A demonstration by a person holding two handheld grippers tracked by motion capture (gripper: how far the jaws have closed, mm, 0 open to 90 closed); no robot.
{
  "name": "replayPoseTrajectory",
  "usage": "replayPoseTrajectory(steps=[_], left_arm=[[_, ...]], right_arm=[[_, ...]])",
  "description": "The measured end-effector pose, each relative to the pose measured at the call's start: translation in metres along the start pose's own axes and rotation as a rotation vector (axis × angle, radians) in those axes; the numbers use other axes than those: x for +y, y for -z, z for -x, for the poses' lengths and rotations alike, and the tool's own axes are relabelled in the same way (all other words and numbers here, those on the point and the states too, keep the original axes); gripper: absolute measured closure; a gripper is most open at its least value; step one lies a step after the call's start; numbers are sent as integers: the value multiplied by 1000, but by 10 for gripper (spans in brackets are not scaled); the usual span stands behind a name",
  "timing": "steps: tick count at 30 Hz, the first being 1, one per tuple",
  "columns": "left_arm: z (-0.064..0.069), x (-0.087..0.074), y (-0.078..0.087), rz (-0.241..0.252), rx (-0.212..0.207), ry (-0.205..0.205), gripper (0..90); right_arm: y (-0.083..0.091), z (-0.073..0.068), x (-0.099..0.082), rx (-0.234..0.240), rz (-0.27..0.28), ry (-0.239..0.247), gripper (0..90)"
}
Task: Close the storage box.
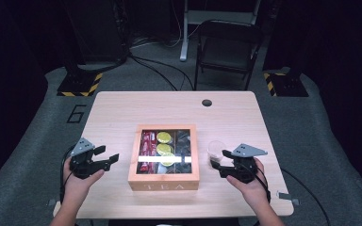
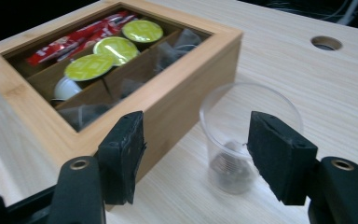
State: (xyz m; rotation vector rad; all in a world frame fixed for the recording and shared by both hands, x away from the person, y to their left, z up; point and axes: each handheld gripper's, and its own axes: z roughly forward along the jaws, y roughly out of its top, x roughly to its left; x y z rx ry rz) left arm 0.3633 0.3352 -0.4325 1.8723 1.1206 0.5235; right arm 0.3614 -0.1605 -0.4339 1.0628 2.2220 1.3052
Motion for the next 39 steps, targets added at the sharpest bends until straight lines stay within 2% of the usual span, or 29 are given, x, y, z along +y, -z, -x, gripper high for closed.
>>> replayPoseTrajectory(steps=[4,6,8,10,14,20,24,27,30,31,32,37,39], left_arm=[[-6,-7,-7,-14,32,-5,324],[-9,-10,-10,-25,33,0,325],[-11,-13,-13,-26,37,3,327],[-12,-15,-14,-31,41,-6,327],[-14,-18,-15,-27,51,1,328],[-20,-24,-19,-31,60,24,328],[-21,-27,-23,-42,59,33,328],[-21,-27,-24,-50,42,37,328],[-20,-28,-26,-45,45,44,328],[-21,-29,-26,-53,43,43,328],[-20,-29,-26,-54,41,44,328],[-19,-31,-29,-71,42,39,328],[-19,-32,-32,-83,41,31,328]], right_arm=[[1,7,-10,-31,7,-17,360],[2,8,-14,-39,13,-10,362],[2,9,-17,-34,9,-6,364],[0,11,-19,-31,11,-25,364],[-5,13,-25,-17,-5,-47,368],[-11,9,-29,-34,-33,9,382],[-15,7,-31,-20,-37,36,388],[-20,6,-34,-4,-54,32,389],[-24,4,-36,13,-78,13,390],[-26,5,-37,18,-81,29,390],[-27,3,-37,17,-89,19,390],[-30,2,-37,12,-105,50,394],[-31,1,-37,14,-111,45,395]])
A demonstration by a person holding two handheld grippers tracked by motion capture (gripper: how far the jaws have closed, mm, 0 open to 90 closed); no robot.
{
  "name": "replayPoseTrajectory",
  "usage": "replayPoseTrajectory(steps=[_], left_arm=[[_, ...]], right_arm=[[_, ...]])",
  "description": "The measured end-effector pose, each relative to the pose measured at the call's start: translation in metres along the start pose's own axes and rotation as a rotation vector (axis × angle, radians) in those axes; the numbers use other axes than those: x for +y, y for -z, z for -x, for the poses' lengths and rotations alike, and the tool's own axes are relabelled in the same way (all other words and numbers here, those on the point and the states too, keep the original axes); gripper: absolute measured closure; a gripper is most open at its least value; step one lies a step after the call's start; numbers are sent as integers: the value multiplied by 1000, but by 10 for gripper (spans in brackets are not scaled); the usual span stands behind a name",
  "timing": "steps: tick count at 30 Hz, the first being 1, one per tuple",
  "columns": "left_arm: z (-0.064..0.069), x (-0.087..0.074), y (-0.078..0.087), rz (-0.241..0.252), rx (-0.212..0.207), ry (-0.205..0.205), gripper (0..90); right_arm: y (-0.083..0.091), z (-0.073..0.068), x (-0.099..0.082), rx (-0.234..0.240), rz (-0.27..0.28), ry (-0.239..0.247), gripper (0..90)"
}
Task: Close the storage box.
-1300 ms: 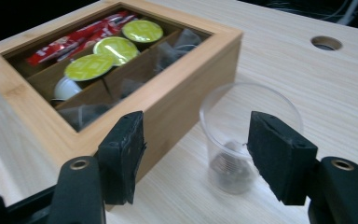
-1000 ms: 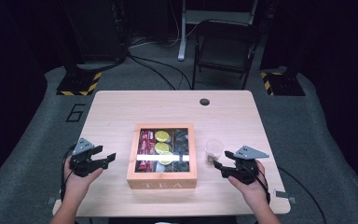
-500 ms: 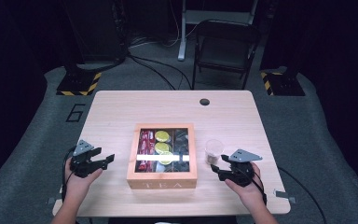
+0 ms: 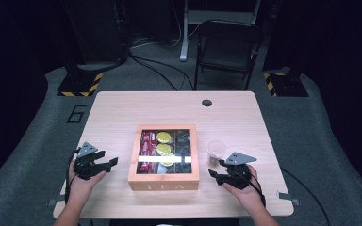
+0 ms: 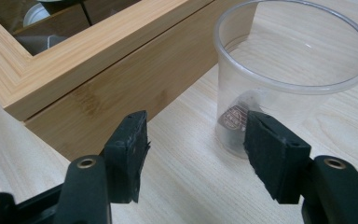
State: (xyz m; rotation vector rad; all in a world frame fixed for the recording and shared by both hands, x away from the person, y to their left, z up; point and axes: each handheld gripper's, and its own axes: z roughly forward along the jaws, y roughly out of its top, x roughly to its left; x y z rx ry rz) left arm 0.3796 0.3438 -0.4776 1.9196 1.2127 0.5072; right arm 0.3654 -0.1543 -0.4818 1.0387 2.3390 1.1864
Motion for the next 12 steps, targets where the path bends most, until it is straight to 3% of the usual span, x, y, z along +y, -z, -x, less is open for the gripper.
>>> replayPoseTrajectory(steps=[12], left_arm=[[4,0,-2,-1,-5,-12,328]], right_arm=[[1,0,2,4,24,3,398]])
